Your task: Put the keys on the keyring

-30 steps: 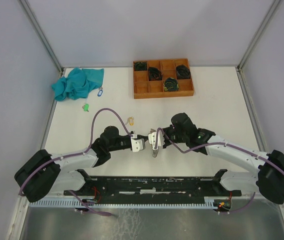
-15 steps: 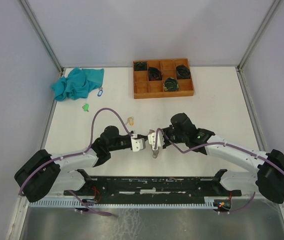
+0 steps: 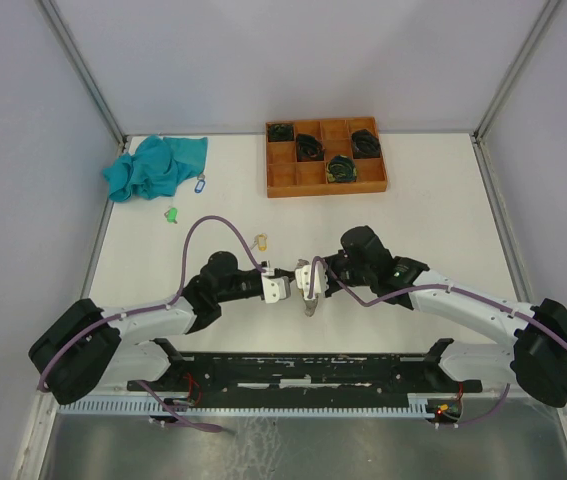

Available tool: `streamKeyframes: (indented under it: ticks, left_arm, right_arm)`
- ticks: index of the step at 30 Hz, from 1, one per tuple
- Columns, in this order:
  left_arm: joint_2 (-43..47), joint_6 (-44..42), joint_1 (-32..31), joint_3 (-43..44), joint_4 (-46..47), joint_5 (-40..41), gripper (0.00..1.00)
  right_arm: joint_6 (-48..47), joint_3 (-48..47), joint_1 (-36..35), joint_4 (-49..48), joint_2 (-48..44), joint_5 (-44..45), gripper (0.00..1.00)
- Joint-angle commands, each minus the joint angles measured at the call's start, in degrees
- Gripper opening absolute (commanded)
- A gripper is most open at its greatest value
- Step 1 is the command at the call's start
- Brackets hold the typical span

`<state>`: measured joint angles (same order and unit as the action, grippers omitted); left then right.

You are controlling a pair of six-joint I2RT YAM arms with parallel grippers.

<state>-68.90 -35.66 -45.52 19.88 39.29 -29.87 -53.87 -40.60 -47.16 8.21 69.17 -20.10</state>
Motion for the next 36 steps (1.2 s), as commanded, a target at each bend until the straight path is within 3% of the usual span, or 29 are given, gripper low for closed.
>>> streamKeyframes:
  ticks: [1,20,36]
  left_arm:
    - [-0.5,-1.0,-0.6,2.2,2.8,0.2,0.03]
    - [-1.6,-0.3,-1.2,1.8,5.3,0.4,0.03]
    - [1.2,-2.5,-1.3,1.9,0.2,2.8,0.03]
  right_arm:
    - [-0.1,-2.0,-0.6,-2.4,-0.7,-0.3,0.01]
    - [0.8,-2.2,-0.9,-2.6,-1.2,-2.2,0.01]
    - [0.5,-1.4,-0.9,-2.2,-1.9,2.1,0.01]
